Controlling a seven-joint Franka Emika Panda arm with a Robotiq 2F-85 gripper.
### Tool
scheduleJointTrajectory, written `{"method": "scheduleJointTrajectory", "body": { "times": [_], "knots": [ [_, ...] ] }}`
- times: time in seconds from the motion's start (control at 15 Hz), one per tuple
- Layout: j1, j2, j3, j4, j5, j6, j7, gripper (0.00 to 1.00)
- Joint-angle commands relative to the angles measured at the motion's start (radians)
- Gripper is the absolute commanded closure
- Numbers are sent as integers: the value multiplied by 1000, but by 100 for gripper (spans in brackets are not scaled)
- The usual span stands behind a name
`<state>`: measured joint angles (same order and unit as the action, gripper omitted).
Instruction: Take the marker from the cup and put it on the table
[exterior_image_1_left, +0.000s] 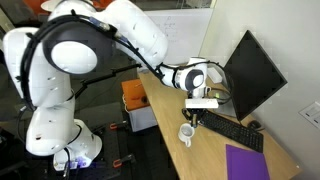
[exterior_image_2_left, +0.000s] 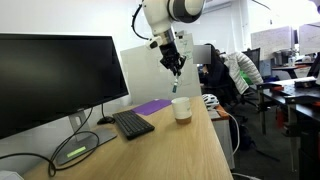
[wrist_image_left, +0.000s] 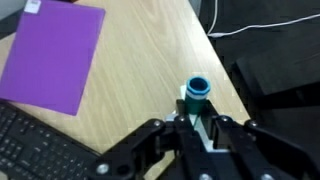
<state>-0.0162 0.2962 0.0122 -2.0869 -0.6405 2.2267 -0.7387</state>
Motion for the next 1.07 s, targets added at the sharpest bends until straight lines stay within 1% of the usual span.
{"method": "scheduleJointTrajectory", "body": {
  "times": [0.0,0.13,0.27,0.47,0.53,0.67,0.73,0.87,1.0],
  "knots": [
    [-12,-147,6,-139,15,80,34,95],
    [-10,-193,12,-188,68,134,25,95],
    [-5,-217,25,-239,150,240,-14,95],
    [11,-180,63,-290,279,405,-74,95],
    [16,-148,81,-302,320,477,-104,95],
    [12,-68,138,-317,422,608,-195,95],
    [-7,-14,183,-311,485,662,-262,95],
    [-65,111,292,-271,563,712,-364,95],
    [-81,222,327,-214,519,725,-370,95]
  ]
}}
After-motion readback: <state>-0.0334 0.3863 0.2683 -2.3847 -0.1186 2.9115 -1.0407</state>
